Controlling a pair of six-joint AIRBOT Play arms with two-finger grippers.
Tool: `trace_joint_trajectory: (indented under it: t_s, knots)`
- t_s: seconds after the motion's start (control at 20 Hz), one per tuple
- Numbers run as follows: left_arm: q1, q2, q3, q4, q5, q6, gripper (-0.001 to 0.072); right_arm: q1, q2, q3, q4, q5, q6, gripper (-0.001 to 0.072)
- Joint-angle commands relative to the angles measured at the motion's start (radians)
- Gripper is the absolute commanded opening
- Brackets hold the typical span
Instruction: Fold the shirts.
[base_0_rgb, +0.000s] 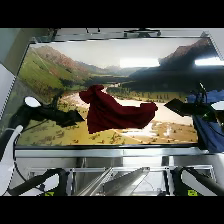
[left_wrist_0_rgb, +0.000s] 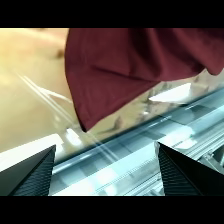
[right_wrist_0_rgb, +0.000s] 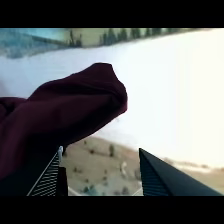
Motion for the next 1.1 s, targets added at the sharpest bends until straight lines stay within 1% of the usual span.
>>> trace_joint_trajectory:
  t_s: [0.0, 0.1, 0.15, 0.3, 0.4, 0.5, 0.55, 0.6, 0.65, 0.7, 0.75, 0.8, 0.85, 0.9, 0.95, 1.05]
  knots:
    - [-0.042, 0.077, -0.229, -0.108, 0.184, 0.038, 0.0699, -0.012, -0.105, 0.001, 0.001, 0.042, -0.007, 0.0542]
    - [-0.094, 0.072, -0.282, -0.115, 0.243, 0.038, 0.0699, 0.011, -0.183, 0.001, 0.025, 0.042, -0.009, 0.0542]
    - [-0.117, 0.060, -0.301, -0.132, 0.263, 0.039, 0.0699, 0.021, -0.219, 0.002, 0.065, 0.038, -0.041, 0.0542]
    - [-0.190, 0.006, -0.325, -0.213, 0.349, 0.064, 0.0691, 0.034, -0.301, 0.002, 0.270, 0.038, -0.170, 0.0542]
    - [-0.232, -0.045, -0.290, -0.256, 0.385, 0.092, 0.0690, 0.041, -0.338, 0.002, 0.385, 0.037, -0.220, 0.0539]
    - [-0.243, -0.096, -0.229, -0.245, 0.396, 0.093, 0.0690, 0.051, -0.367, 0.003, 0.449, 0.010, -0.257, 0.0430]
    - [-0.235, -0.117, -0.200, -0.245, 0.389, 0.093, 0.0690, 0.056, -0.374, 0.003, 0.467, -0.011, -0.267, 0.0430]
    - [-0.222, -0.137, -0.173, -0.246, 0.376, 0.092, 0.0649, 0.059, -0.377, 0.003, 0.476, -0.033, -0.269, 0.0430]
    - [-0.208, -0.152, -0.149, -0.245, 0.352, 0.093, 0.0446, 0.059, -0.377, 0.004, 0.481, -0.060, -0.269, 0.0429]
    - [-0.193, -0.165, -0.128, -0.245, 0.317, 0.096, 0.0257, 0.058, -0.378, 0.008, 0.479, -0.082, -0.269, 0.0428]
    - [-0.183, -0.174, -0.112, -0.246, 0.285, 0.105, 0.0168, 0.058, -0.378, 0.011, 0.480, -0.095, -0.269, 0.0390]
    - [-0.175, -0.177, -0.103, -0.246, 0.264, 0.110, 0.0109, 0.058, -0.380, 0.016, 0.480, -0.102, -0.270, 0.0232]
    - [-0.169, -0.177, -0.100, -0.246, 0.259, 0.111, 0.0054, 0.059, -0.381, 0.019, 0.481, -0.106, -0.269, 0.0214]
    - [-0.166, -0.177, -0.100, -0.246, 0.259, 0.110, -0.0001, 0.058, -0.381, 0.024, 0.480, -0.105, -0.274, 0.0144]
    - [-0.158, -0.177, -0.101, -0.245, 0.259, 0.111, -0.0001, 0.058, -0.381, 0.027, 0.481, -0.101, -0.301, 0.0029]
    - [-0.152, -0.172, -0.100, -0.248, 0.247, 0.114, 0.0001, 0.055, -0.376, 0.029, 0.479, -0.098, -0.311, 0.0027]
